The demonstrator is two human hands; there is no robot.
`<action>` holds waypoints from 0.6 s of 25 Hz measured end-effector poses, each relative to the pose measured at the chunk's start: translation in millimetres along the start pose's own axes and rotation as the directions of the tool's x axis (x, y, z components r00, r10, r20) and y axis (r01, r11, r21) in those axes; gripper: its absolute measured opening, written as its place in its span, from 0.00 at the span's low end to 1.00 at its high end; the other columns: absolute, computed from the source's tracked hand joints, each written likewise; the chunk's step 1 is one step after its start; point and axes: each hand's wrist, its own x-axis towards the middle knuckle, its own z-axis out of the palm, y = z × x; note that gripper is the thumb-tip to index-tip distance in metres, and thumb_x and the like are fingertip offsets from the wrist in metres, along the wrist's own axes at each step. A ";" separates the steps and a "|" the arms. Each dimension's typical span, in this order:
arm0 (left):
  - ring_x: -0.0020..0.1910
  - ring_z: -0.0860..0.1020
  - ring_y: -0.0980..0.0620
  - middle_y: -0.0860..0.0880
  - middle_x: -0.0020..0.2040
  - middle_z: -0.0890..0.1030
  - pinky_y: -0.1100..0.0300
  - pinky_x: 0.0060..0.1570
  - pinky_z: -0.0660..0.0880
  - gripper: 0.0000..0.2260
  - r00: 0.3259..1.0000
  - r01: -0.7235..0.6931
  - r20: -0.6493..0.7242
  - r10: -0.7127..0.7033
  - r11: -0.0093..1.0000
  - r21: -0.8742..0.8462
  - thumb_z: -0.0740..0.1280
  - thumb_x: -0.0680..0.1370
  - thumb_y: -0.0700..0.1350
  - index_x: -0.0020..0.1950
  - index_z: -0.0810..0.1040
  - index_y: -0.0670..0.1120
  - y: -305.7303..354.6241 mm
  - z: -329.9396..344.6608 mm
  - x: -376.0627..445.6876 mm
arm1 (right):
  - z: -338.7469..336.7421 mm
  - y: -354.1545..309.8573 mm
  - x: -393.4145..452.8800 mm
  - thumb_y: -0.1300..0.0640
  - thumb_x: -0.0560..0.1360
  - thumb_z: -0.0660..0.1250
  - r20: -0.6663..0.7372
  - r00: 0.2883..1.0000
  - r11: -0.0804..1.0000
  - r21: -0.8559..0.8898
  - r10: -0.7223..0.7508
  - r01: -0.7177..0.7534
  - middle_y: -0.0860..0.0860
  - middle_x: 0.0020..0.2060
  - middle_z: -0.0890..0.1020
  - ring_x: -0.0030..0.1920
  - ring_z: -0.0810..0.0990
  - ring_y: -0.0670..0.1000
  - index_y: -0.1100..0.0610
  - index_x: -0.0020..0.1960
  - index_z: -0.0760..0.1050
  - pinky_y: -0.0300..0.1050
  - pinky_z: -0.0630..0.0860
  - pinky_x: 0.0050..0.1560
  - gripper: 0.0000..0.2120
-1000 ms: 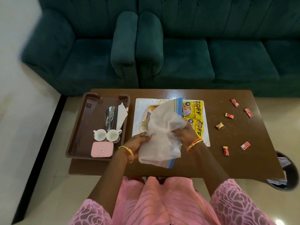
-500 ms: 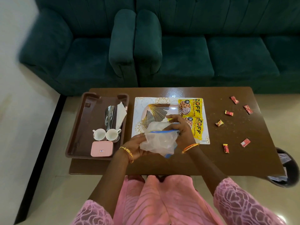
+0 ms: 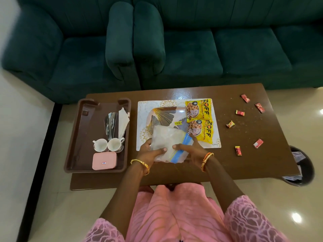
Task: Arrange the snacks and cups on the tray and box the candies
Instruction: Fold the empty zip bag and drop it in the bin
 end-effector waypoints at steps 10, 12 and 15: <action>0.41 0.79 0.46 0.43 0.50 0.80 0.61 0.28 0.79 0.20 0.983 0.173 0.070 -0.169 0.983 -0.063 0.67 0.72 0.31 0.64 0.70 0.37 -1.5 17.1 20.6 | -33.0 11.0 10.8 0.74 0.70 0.66 -0.083 0.997 0.996 0.085 -0.005 0.012 0.61 0.46 0.81 0.38 0.84 0.56 0.67 0.62 0.70 0.47 0.81 0.33 0.21; 0.43 0.79 0.46 0.41 0.54 0.79 0.59 0.30 0.81 0.20 0.973 0.220 0.071 -0.219 0.975 -0.008 0.66 0.72 0.31 0.64 0.71 0.38 2.5 27.8 27.1 | -32.7 13.1 16.5 0.72 0.73 0.63 -0.241 0.969 0.998 -0.048 -0.054 0.044 0.64 0.55 0.79 0.51 0.81 0.63 0.68 0.64 0.68 0.52 0.79 0.46 0.20; 0.44 0.79 0.48 0.42 0.55 0.78 0.61 0.28 0.78 0.20 0.982 0.185 0.006 -0.190 0.960 0.213 0.69 0.72 0.39 0.63 0.70 0.42 6.1 62.5 33.3 | -40.4 23.3 20.2 0.66 0.77 0.58 -0.466 0.850 0.933 -0.352 -0.245 0.076 0.65 0.63 0.74 0.62 0.73 0.64 0.66 0.67 0.64 0.51 0.71 0.56 0.18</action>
